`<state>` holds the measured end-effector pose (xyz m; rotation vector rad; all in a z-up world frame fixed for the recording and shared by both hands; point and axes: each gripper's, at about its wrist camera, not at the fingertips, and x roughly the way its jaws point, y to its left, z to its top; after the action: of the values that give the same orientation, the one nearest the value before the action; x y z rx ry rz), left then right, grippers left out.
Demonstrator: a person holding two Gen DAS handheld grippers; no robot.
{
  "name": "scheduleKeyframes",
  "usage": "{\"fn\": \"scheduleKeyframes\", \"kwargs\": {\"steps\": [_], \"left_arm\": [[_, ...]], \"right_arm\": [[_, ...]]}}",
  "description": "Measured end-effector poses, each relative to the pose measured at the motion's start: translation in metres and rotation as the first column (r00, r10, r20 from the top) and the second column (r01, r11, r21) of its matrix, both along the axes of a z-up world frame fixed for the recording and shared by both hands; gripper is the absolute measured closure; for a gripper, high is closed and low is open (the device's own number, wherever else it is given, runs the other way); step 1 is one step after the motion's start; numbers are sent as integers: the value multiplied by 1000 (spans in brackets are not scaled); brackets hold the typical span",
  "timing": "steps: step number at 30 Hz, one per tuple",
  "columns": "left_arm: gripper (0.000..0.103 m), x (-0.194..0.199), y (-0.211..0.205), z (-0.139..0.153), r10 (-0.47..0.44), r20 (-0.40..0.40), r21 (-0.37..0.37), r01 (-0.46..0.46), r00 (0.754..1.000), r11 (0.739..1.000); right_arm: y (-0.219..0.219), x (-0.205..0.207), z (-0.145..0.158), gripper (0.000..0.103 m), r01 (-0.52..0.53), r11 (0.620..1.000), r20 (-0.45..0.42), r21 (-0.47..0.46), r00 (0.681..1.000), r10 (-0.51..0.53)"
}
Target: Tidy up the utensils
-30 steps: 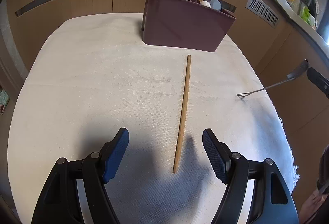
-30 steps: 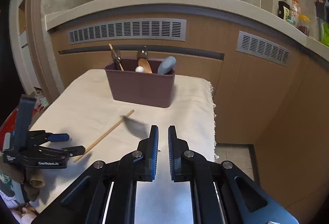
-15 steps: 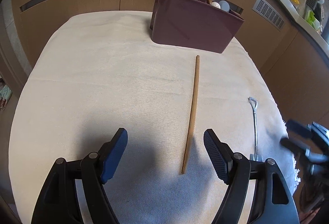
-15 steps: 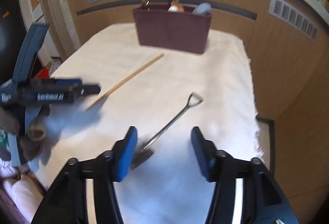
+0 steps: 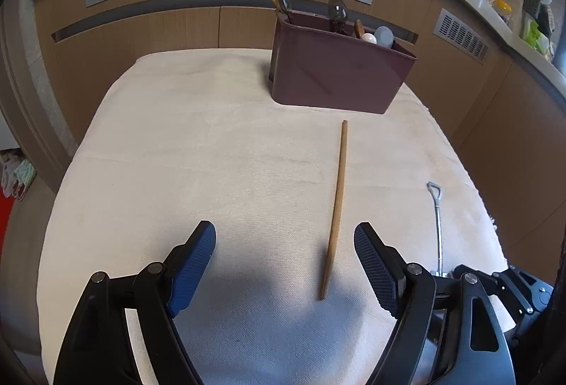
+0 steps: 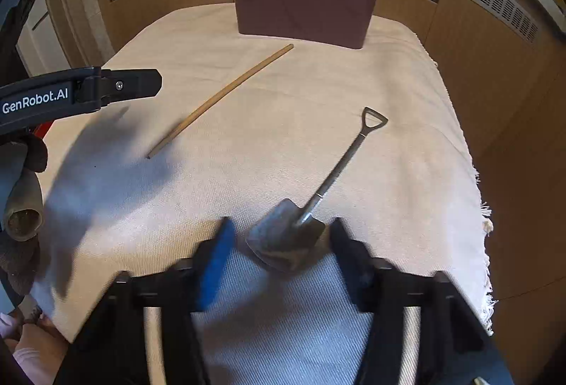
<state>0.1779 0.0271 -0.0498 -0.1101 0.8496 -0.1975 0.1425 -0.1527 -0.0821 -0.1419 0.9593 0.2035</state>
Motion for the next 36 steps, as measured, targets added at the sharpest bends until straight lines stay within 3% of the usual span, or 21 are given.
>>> {"fn": "scheduleKeyframes", "kwargs": {"steps": [1, 3, 7, 9, 11, 16, 20, 23, 26, 28, 31, 33, 35, 36], "left_arm": [[22, 0, 0, 0, -5, -1, -7, 5, 1000, 1000], [22, 0, 0, -2, -23, -5, -24, 23, 1000, 999], [24, -10, -10, -10, -102, -3, -37, 102, 995, 994], [34, -18, -17, -16, -150, -6, -36, 149, 989, 988], [52, -21, -20, -24, -173, -28, -27, 173, 984, 985], [61, -15, -22, -26, -187, -50, -31, 185, 981, 982], [68, 22, -43, -15, -245, -72, 46, 248, 967, 968], [78, 62, -66, -7, -281, -127, 104, 294, 951, 950], [83, 94, -93, -7, -320, -195, 192, 356, 927, 915], [83, 114, -103, -17, -316, -299, 197, 382, 901, 903], [83, 130, -108, -20, -309, -365, 182, 393, 878, 901], [84, 132, -110, -21, -297, -380, 191, 388, 876, 901], [97, 126, -115, -21, -309, -362, 216, 401, 880, 890], [98, 125, -118, -19, -304, -355, 211, 392, 884, 895]], "right_arm": [[-1, -2, 1, 68, -5, 1000, -2, 2, 1000, 5], [-5, -7, 5, 86, -10, 1000, 9, -14, 1000, 10], [-17, -7, 16, 88, 31, 999, 70, -36, 997, -28], [-24, -6, 21, 88, 44, 999, 92, -24, 995, -41], [-29, -4, 23, 88, 51, 999, 102, -17, 994, -49], [-35, -5, 17, 71, 38, 999, 100, 7, 994, -39], [-37, -4, 18, 52, 32, 999, 127, 7, 991, -33], [-39, -6, 22, 41, 37, 999, 165, 2, 986, -36], [-45, -6, 25, 29, 41, 999, 188, 2, 981, -40], [-49, -6, 26, 26, 44, 999, 200, -7, 979, -42], [-54, -1, 28, 16, 49, 998, 217, -26, 975, -42], [-54, 5, 32, 12, 49, 998, 235, -34, 971, -40], [-53, 9, 37, 7, 43, 999, 237, -24, 971, -36], [-53, 13, 40, 4, 42, 999, 237, -11, 971, -38]]}}
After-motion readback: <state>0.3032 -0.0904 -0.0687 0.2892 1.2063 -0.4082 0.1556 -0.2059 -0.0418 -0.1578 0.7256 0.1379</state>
